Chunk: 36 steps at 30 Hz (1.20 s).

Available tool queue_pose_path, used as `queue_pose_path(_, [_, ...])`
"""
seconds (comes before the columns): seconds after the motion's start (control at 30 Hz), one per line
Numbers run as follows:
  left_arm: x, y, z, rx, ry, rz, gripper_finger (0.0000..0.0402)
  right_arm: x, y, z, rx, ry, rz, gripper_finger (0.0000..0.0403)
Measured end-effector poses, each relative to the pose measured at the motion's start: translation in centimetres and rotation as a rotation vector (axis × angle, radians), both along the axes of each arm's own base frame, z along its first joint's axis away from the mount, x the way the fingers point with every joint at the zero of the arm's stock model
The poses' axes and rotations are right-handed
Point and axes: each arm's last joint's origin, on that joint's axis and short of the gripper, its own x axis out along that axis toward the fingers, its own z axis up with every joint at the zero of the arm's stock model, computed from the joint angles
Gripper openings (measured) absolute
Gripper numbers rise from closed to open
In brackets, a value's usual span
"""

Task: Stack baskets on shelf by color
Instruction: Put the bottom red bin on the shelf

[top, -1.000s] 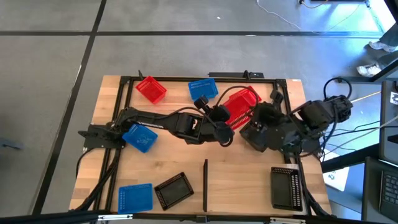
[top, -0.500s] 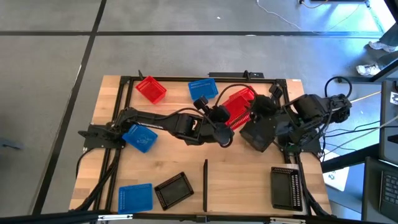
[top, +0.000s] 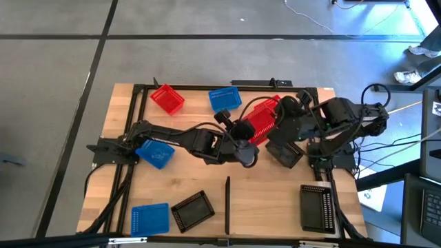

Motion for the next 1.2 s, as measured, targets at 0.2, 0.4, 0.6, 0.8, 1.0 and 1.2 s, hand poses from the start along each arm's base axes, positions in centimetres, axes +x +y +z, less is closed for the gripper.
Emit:
queue_pose_path(0.2, [0.0, 0.0, 0.1, -0.008, -0.008, -0.007, 0.0005, 0.0, -0.1, 0.0, 0.005, 0.006, 0.006, 0.0018])
queue_pose_path(0.4, [0.1, 0.3, 0.1, 0.024, 0.053, -0.035, 0.0028, 0.0, -0.1, 0.0, 0.000, 0.012, 0.003, 0.0008])
queue_pose_path(0.6, [0.2, 0.5, 0.0, 0.005, 0.063, -0.062, 0.0056, 0.0, -0.1, 0.0, 0.002, 0.009, 0.000, 0.0005])
queue_pose_path(0.8, [0.1, 0.4, 0.0, 0.003, 0.063, -0.069, 0.0064, 0.0, -0.1, 0.0, 0.007, 0.008, 0.001, 0.0004])
queue_pose_path(1.0, [-0.2, -1.5, 0.6, -0.001, 0.026, -0.114, 0.0061, 0.0, -0.1, 0.0, 0.020, 0.012, 0.011, 0.0002])
queue_pose_path(1.2, [-1.2, -2.9, 1.5, -0.022, 0.040, -0.225, 0.0061, 0.0, 0.0, 0.0, 0.026, 0.011, 0.014, 0.0002])
